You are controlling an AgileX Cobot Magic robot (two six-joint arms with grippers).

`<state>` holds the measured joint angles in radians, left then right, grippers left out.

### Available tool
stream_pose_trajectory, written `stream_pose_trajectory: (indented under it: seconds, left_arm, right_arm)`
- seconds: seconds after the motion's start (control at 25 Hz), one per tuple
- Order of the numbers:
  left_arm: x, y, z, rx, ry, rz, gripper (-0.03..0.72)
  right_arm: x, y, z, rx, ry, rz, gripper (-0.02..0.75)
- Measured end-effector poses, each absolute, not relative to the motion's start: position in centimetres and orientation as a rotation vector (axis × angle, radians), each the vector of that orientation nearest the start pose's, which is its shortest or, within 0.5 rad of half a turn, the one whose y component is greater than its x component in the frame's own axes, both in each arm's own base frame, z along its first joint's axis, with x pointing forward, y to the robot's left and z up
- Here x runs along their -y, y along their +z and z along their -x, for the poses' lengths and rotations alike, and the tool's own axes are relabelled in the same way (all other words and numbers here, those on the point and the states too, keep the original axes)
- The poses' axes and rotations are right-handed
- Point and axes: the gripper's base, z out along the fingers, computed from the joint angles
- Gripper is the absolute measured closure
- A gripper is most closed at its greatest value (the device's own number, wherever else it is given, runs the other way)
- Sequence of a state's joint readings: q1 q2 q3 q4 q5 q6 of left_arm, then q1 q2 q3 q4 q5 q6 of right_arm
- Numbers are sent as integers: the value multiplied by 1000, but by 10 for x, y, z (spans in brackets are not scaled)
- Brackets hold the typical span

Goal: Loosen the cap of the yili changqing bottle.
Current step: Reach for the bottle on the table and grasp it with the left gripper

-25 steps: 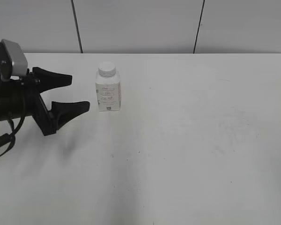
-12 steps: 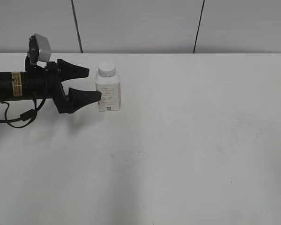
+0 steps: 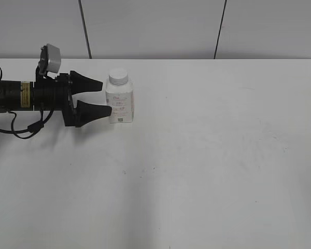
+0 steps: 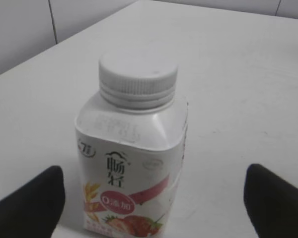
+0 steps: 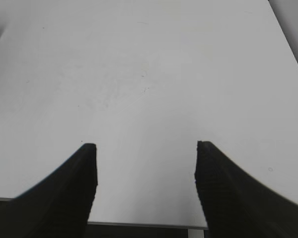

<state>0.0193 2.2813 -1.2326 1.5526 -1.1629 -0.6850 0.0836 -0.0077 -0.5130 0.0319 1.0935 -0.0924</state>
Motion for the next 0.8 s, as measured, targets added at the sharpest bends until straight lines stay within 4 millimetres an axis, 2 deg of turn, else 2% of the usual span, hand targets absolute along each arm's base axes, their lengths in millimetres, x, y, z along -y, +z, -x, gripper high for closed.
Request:
stream_pose_trajectory:
  seconds: [0.36, 0.6, 0.8]
  left_arm:
    - [77, 74, -425, -1575, -919, -1195, 28]
    - [84, 57, -431, -1577, -941, -1217, 51]
    - [98, 52, -431, -1565, -963, -1240, 104]
  right_arm:
    - [-2, 278, 9, -2048, 33, 183, 243]
    - [-2, 278, 9, -2048, 33, 183, 243]
    - [-2, 278, 9, -2048, 33, 183, 243]
